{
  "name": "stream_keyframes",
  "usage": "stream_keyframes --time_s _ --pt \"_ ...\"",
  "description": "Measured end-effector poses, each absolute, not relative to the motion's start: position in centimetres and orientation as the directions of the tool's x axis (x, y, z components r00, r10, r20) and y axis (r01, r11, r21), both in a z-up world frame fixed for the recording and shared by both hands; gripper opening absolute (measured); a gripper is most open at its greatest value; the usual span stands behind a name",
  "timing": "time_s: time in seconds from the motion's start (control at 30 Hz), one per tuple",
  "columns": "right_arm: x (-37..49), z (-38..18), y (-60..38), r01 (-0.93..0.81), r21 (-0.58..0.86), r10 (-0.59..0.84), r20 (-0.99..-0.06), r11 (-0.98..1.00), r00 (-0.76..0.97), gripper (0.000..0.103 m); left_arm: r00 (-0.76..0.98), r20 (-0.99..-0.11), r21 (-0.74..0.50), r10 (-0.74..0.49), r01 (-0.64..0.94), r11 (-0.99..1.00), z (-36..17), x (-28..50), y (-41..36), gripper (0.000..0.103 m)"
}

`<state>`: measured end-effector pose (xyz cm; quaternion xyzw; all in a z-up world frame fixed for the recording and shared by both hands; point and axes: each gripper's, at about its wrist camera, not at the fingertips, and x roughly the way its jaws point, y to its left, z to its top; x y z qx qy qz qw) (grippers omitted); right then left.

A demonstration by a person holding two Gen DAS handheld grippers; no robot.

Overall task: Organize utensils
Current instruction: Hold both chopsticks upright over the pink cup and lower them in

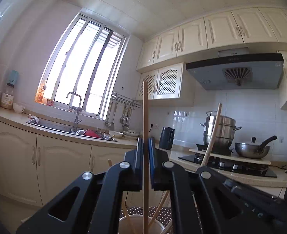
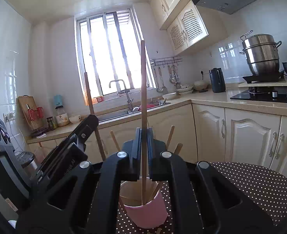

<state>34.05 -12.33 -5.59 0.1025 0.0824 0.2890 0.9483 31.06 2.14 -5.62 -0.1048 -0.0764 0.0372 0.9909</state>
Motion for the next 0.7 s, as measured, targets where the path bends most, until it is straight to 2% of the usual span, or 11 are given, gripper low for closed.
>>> stream_keyframes --time_s 0.13,0.33,0.7 --pt "34.0 -5.4 -12.6 -0.530 0.251 0.565 -0.091 0.810 0.820 0.006 0.969 0.214 -0.213 0.122 -0.076 0.974 -4.6 30.2 1.9 0.006" --pt "34.6 -5.9 -12.8 -0.527 0.266 0.566 -0.096 0.807 0.819 0.006 0.957 0.246 -0.202 0.153 -0.104 0.974 -5.3 30.5 1.6 0.006" --pt "35.2 -6.9 -12.6 -0.530 0.284 0.578 -0.120 0.799 0.807 0.006 0.980 0.144 -0.207 0.139 -0.108 0.972 -7.6 32.6 2.6 0.006"
